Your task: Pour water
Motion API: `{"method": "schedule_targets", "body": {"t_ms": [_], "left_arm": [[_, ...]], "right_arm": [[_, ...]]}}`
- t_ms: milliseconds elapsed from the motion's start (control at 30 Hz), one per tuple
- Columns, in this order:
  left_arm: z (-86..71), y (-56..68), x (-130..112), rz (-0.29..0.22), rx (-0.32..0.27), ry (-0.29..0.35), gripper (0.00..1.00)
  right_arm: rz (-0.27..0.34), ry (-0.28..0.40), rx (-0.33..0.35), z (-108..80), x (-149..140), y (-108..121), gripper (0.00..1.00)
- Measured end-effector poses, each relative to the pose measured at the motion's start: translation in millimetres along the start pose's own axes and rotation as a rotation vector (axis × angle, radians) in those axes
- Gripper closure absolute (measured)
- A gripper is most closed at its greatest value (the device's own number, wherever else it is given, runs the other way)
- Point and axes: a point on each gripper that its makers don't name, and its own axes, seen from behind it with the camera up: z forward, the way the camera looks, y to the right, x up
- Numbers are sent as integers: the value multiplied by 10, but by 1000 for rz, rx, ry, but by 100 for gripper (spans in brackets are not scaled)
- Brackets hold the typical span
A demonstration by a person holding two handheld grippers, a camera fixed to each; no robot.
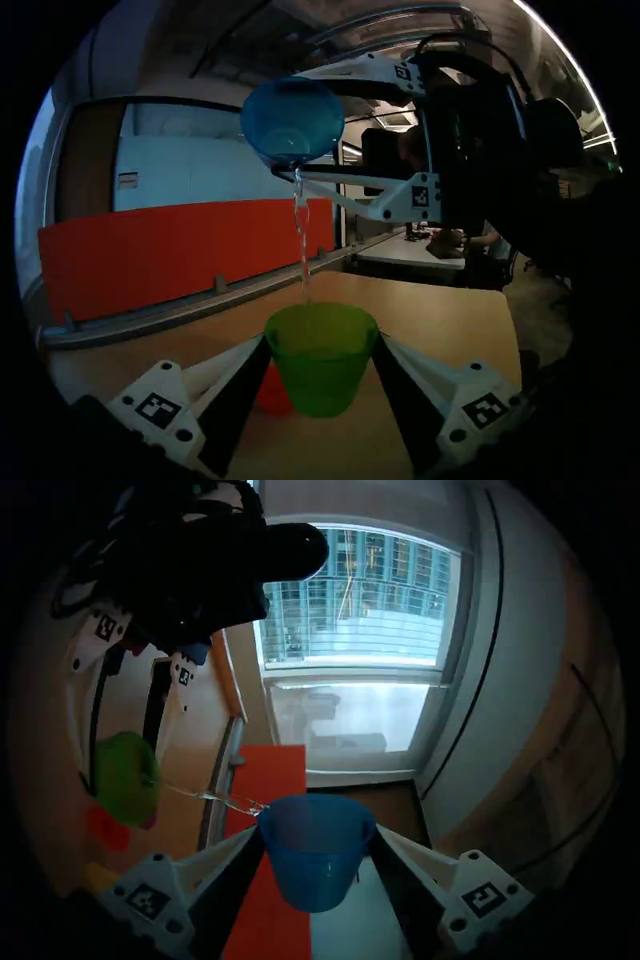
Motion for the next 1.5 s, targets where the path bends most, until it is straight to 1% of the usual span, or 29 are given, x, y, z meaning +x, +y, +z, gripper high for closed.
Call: {"method": "schedule_targets", "body": {"t_ms": [367,600,1067,1167,1267,1367,1500], "left_arm": [[-1,-28,-22,-7,6,-2,14],[-4,-20,-16,-8,4,1,14],[9,-39,-2,-9,5,5,14],[14,-39,-1,-8,5,5,14],[18,-38,3,-8,5,6,14],[14,-42,12,-8,6,6,14],[3,-64,21,-7,12,8,14]], "right_arm": [[-60,4,-9,69,47,54,9],[-90,5,-15,102,71,85,9],[-118,9,-22,84,108,131,9],[-106,9,-24,65,95,136,9],[-74,9,-25,40,60,137,9],[-17,10,-22,12,11,126,9],[88,11,-23,-29,-54,109,9]]}}
